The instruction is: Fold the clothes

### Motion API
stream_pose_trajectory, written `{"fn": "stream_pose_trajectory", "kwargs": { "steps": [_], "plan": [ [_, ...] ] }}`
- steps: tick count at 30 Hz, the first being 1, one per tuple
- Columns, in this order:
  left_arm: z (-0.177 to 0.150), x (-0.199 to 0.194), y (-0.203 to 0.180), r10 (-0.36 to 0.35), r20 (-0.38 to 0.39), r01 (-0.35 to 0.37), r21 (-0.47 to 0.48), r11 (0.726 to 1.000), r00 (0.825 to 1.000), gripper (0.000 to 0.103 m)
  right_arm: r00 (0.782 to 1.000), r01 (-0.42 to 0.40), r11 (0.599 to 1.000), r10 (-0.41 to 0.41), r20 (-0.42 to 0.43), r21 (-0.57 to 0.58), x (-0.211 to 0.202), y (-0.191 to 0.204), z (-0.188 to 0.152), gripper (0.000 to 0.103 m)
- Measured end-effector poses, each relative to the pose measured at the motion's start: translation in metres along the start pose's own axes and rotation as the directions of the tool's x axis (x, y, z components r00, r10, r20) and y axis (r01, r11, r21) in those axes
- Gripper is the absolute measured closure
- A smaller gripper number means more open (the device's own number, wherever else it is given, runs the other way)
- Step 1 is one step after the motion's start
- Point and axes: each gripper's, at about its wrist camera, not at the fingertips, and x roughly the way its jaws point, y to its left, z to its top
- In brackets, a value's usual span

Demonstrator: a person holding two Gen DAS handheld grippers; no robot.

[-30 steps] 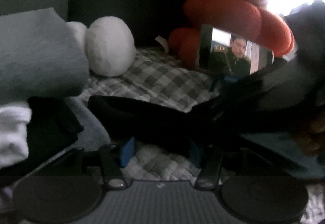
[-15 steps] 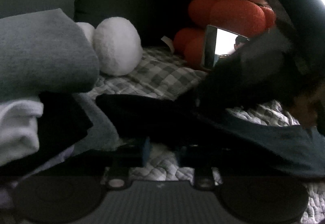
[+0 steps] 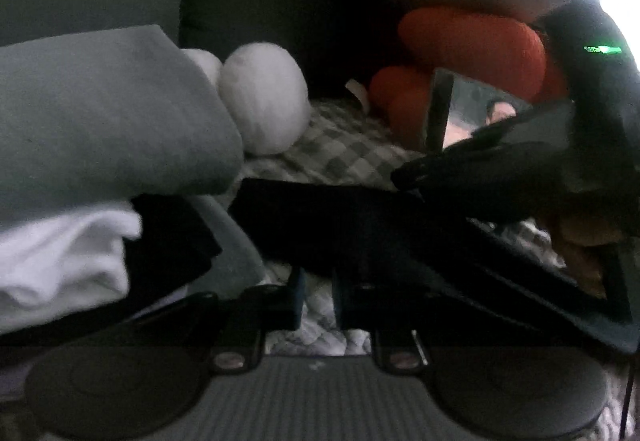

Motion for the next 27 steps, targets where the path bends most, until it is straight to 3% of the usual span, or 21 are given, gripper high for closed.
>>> {"fn": "stream_pose_trajectory", "kwargs": {
  "steps": [3, 6, 8, 10, 12, 13, 17, 19, 21, 24, 26, 27],
  "plan": [
    [0.003, -0.005, 0.004, 0.018, 0.005, -0.018, -0.035, 0.999, 1.000, 0.088, 0.990, -0.130, 0.991, 0.128, 0.053, 0.034, -0.027, -0.001, -0.006, 0.092],
    [0.004, -0.005, 0.007, 0.027, 0.003, -0.027, -0.058, 0.998, 1.000, 0.088, 0.982, -0.188, 0.982, 0.189, 0.013, -0.008, -0.041, 0.008, -0.026, 0.085],
    [0.005, -0.003, 0.008, 0.023, -0.003, -0.023, -0.064, 0.998, 1.000, 0.088, 0.974, -0.222, 0.975, 0.221, -0.037, -0.004, -0.047, 0.013, -0.046, 0.063],
    [0.004, -0.003, 0.007, 0.018, -0.005, -0.018, -0.063, 0.998, 1.000, 0.088, 0.973, -0.219, 0.976, 0.219, -0.069, 0.008, -0.049, 0.021, -0.065, 0.061],
    [0.004, -0.002, 0.007, 0.015, -0.002, -0.015, -0.069, 0.998, 1.000, 0.087, 0.983, -0.178, 0.982, 0.180, -0.037, 0.063, -0.052, 0.027, -0.074, 0.070],
    [0.005, -0.003, 0.008, 0.010, -0.001, -0.011, -0.078, 0.997, 1.000, 0.087, 0.986, -0.164, 0.981, 0.167, -0.023, 0.103, -0.055, 0.027, -0.074, 0.097],
    [0.008, -0.003, 0.016, -0.014, -0.002, 0.013, -0.139, 0.990, 1.000, 0.087, 0.981, -0.195, 0.955, 0.186, 0.059, 0.224, -0.073, 0.030, -0.073, 0.097],
    [0.009, -0.002, 0.017, -0.008, -0.003, 0.007, -0.148, 0.989, 1.000, 0.087, 0.988, -0.154, 0.960, 0.147, 0.046, 0.232, -0.080, 0.034, -0.077, 0.096],
    [0.011, -0.001, 0.014, 0.002, -0.011, -0.004, -0.138, 0.990, 1.000, 0.086, 0.993, -0.118, 0.955, 0.112, 0.038, 0.271, -0.092, 0.034, -0.083, 0.091],
    [0.016, 0.000, 0.008, 0.003, -0.044, -0.009, -0.144, 0.990, 0.999, 0.077, 0.998, -0.061, 0.924, 0.044, 0.053, 0.378, -0.137, 0.026, -0.090, 0.083],
    [0.018, 0.004, 0.005, -0.009, -0.068, -0.002, -0.163, 0.987, 0.998, 0.069, 0.999, 0.008, 0.875, -0.022, 0.024, 0.483, -0.176, 0.016, -0.099, 0.051],
    [0.018, 0.005, 0.004, -0.017, -0.079, 0.003, -0.174, 0.985, 0.997, 0.069, 0.999, 0.042, 0.837, -0.048, -0.003, 0.545, -0.193, 0.010, -0.107, 0.050]
  ]
}}
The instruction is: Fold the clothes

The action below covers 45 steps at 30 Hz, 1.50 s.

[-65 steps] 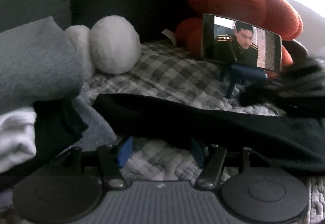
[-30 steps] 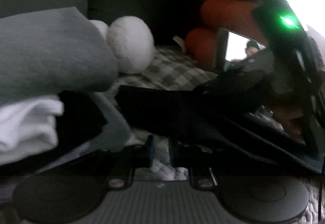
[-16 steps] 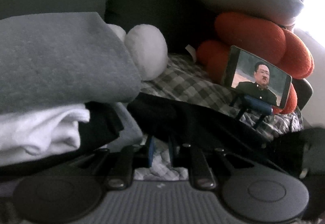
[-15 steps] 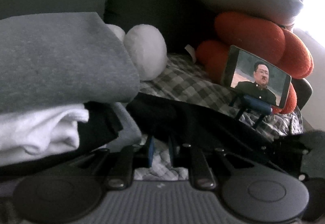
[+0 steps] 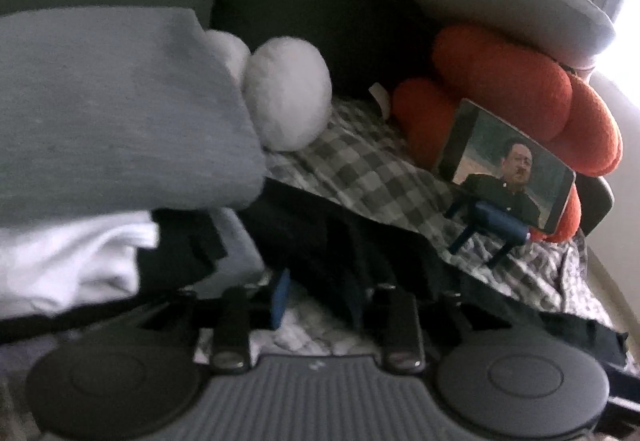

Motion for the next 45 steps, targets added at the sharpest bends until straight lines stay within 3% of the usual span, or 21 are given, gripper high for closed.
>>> {"fn": "stream_pose_trajectory", "kwargs": {
  "steps": [2, 4, 9, 10, 11, 14, 20, 28, 31, 35, 39, 42, 44, 45],
  "plan": [
    [0.000, 0.006, 0.000, -0.001, -0.048, -0.001, -0.043, 0.999, 0.999, 0.068, 0.998, 0.070, 0.983, -0.067, -0.023, 0.173, -0.032, -0.027, -0.012, 0.050],
    [0.000, 0.011, -0.001, -0.005, -0.088, -0.003, -0.094, 0.996, 0.996, 0.068, 0.991, 0.131, 0.937, -0.126, -0.037, 0.323, -0.060, -0.051, -0.027, 0.050],
    [0.004, 0.028, -0.014, 0.074, -0.064, -0.079, -0.067, 0.995, 0.995, 0.067, 0.989, 0.138, 0.859, -0.150, -0.016, 0.492, -0.083, -0.088, -0.064, 0.050],
    [0.005, 0.032, -0.016, 0.090, -0.057, -0.093, -0.054, 0.994, 0.994, 0.072, 0.988, 0.143, 0.864, -0.152, -0.021, 0.483, -0.083, -0.089, -0.067, 0.050],
    [0.006, 0.034, -0.019, 0.117, -0.051, -0.119, -0.034, 0.992, 0.992, 0.090, 0.988, 0.149, 0.870, -0.154, -0.027, 0.470, -0.082, -0.089, -0.070, 0.050],
    [0.009, 0.034, -0.021, 0.152, -0.033, -0.152, -0.004, 0.988, 0.988, 0.096, 0.986, 0.165, 0.887, -0.162, -0.045, 0.431, -0.080, -0.090, -0.078, 0.050],
    [0.017, 0.012, -0.026, 0.174, 0.094, -0.177, 0.024, 0.984, 0.980, 0.096, 0.988, 0.154, 0.895, -0.146, -0.052, 0.418, -0.080, -0.094, -0.086, 0.050],
    [-0.004, 0.015, -0.015, 0.210, 0.003, -0.210, -0.005, 0.978, 0.978, 0.094, 0.991, 0.129, 0.897, -0.125, -0.038, 0.423, -0.081, -0.096, -0.085, 0.050],
    [0.000, 0.012, -0.018, 0.224, 0.018, -0.224, 0.006, 0.975, 0.974, 0.088, 0.991, 0.132, 0.897, -0.130, -0.034, 0.422, -0.084, -0.097, -0.085, 0.050],
    [0.001, 0.022, -0.016, 0.224, -0.019, -0.224, 0.002, 0.975, 0.975, 0.067, 0.990, 0.135, 0.890, -0.134, -0.035, 0.436, -0.086, -0.101, -0.086, 0.050],
    [0.002, 0.029, -0.018, 0.233, -0.009, -0.233, 0.003, 0.972, 0.972, 0.062, 0.989, 0.146, 0.884, -0.138, -0.049, 0.444, -0.085, -0.102, -0.086, 0.050],
    [0.003, 0.031, -0.021, 0.241, -0.004, -0.242, -0.003, 0.970, 0.970, 0.070, 0.987, 0.162, 0.884, -0.144, -0.076, 0.439, -0.082, -0.103, -0.087, 0.050],
    [0.006, 0.030, -0.022, 0.241, 0.005, -0.241, 0.000, 0.971, 0.971, 0.089, 0.985, 0.171, 0.883, -0.147, -0.087, 0.436, -0.080, -0.103, -0.089, 0.050],
    [0.007, 0.028, -0.024, 0.238, 0.016, -0.238, 0.003, 0.971, 0.971, 0.090, 0.985, 0.171, 0.883, -0.148, -0.087, 0.438, -0.080, -0.104, -0.089, 0.050]
  ]
}}
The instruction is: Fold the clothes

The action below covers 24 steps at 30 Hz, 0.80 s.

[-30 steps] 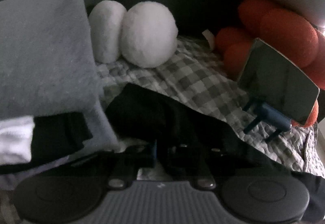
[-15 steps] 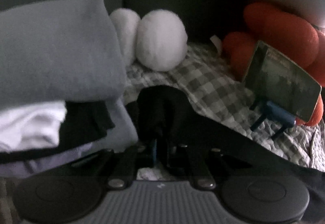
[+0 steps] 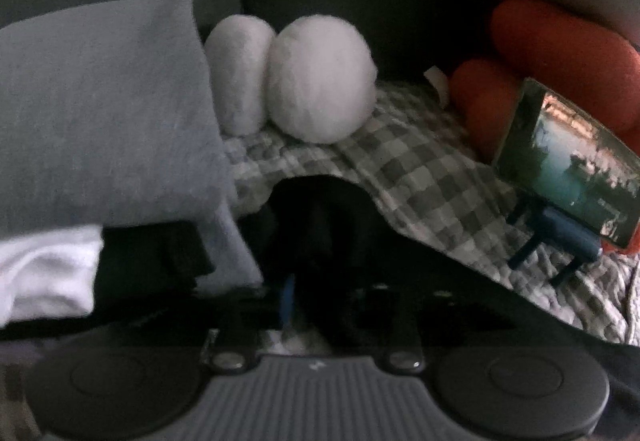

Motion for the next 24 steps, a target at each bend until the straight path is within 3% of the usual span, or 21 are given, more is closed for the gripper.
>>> {"fn": "stream_pose_trajectory", "kwargs": {
  "steps": [6, 13, 18, 20, 24],
  "plan": [
    [0.011, -0.024, -0.010, -0.021, 0.109, 0.018, 0.030, 0.999, 0.994, 0.093, 1.000, 0.000, 1.000, 0.000, 0.005, 0.007, -0.001, -0.002, 0.001, 0.050],
    [0.012, -0.033, -0.006, -0.014, 0.119, 0.011, 0.021, 1.000, 0.993, 0.093, 1.000, 0.000, 1.000, 0.000, 0.010, 0.014, -0.002, -0.004, 0.000, 0.050],
    [-0.005, -0.018, -0.007, 0.049, 0.021, -0.050, 0.078, 0.996, 0.999, 0.092, 1.000, 0.005, 1.000, -0.006, 0.008, 0.021, -0.002, -0.006, 0.000, 0.050],
    [-0.011, -0.012, -0.005, 0.072, -0.013, -0.071, 0.089, 0.993, 0.997, 0.088, 1.000, 0.010, 1.000, -0.010, 0.007, 0.028, -0.002, -0.008, 0.000, 0.050],
    [-0.008, -0.010, 0.001, 0.080, -0.021, -0.078, 0.078, 0.994, 0.997, 0.081, 0.999, 0.032, 0.998, -0.031, -0.006, 0.050, 0.000, -0.014, 0.000, 0.050]
  ]
}}
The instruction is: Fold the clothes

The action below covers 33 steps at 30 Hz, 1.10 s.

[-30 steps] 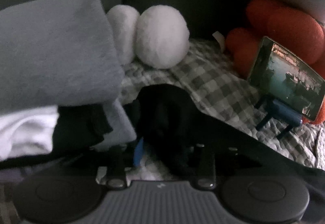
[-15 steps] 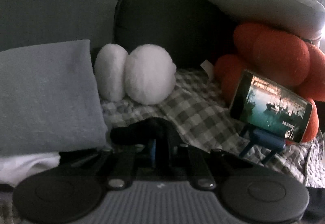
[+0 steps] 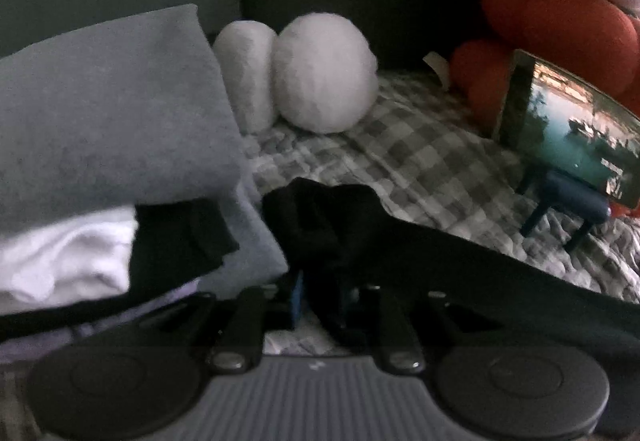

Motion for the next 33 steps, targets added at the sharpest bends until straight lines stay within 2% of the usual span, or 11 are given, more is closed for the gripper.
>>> {"fn": "stream_pose_trajectory", "kwargs": {
  "steps": [3, 7, 14, 16, 17, 19, 22, 26, 30, 31, 33],
  "plan": [
    [0.003, -0.004, 0.006, -0.015, -0.020, 0.015, -0.029, 0.999, 1.000, 0.079, 1.000, 0.021, 1.000, -0.021, -0.015, 0.017, 0.002, -0.005, 0.000, 0.050],
    [-0.001, -0.015, 0.013, -0.024, -0.032, 0.023, -0.039, 0.999, 0.999, 0.066, 0.999, 0.040, 0.998, -0.040, -0.013, 0.050, 0.000, -0.013, 0.001, 0.050],
    [-0.002, 0.001, 0.011, -0.027, -0.030, 0.025, -0.061, 0.998, 0.999, 0.061, 0.999, 0.051, 0.996, -0.051, -0.007, 0.078, -0.003, -0.016, 0.002, 0.050],
    [-0.002, 0.004, 0.004, -0.010, -0.005, 0.010, -0.037, 0.999, 1.000, 0.062, 0.999, 0.053, 0.996, -0.053, -0.009, 0.078, -0.003, -0.017, 0.001, 0.050],
    [-0.002, 0.005, 0.001, -0.009, 0.004, 0.009, -0.023, 1.000, 1.000, 0.079, 0.999, 0.053, 0.996, -0.052, -0.008, 0.078, -0.003, -0.017, 0.001, 0.050],
    [0.000, 0.002, -0.003, -0.016, 0.018, 0.016, -0.012, 1.000, 1.000, 0.091, 0.999, 0.051, 0.995, -0.051, -0.005, 0.082, -0.004, -0.017, 0.002, 0.050],
    [0.003, -0.006, -0.007, -0.026, 0.047, 0.027, -0.005, 1.000, 0.999, 0.093, 0.999, 0.049, 0.995, -0.049, -0.001, 0.089, -0.004, -0.019, 0.003, 0.050],
    [0.013, -0.030, -0.010, -0.026, 0.139, 0.029, -0.017, 0.999, 0.990, 0.093, 0.999, 0.047, 0.993, -0.048, 0.002, 0.106, -0.006, -0.023, 0.003, 0.050],
    [0.021, -0.069, -0.027, -0.066, 0.260, 0.067, 0.005, 0.998, 0.963, 0.094, 0.999, 0.039, 0.990, -0.041, 0.010, 0.139, -0.009, -0.028, 0.005, 0.050],
    [0.021, -0.084, -0.036, -0.095, 0.308, 0.088, 0.037, 0.995, 0.947, 0.094, 0.999, 0.036, 0.988, -0.038, 0.013, 0.148, -0.009, -0.029, 0.005, 0.050],
    [0.017, -0.120, -0.061, -0.182, 0.418, 0.136, 0.138, 0.981, 0.890, 0.094, 0.999, 0.029, 0.983, -0.034, 0.023, 0.183, -0.012, -0.034, 0.006, 0.050]
  ]
}}
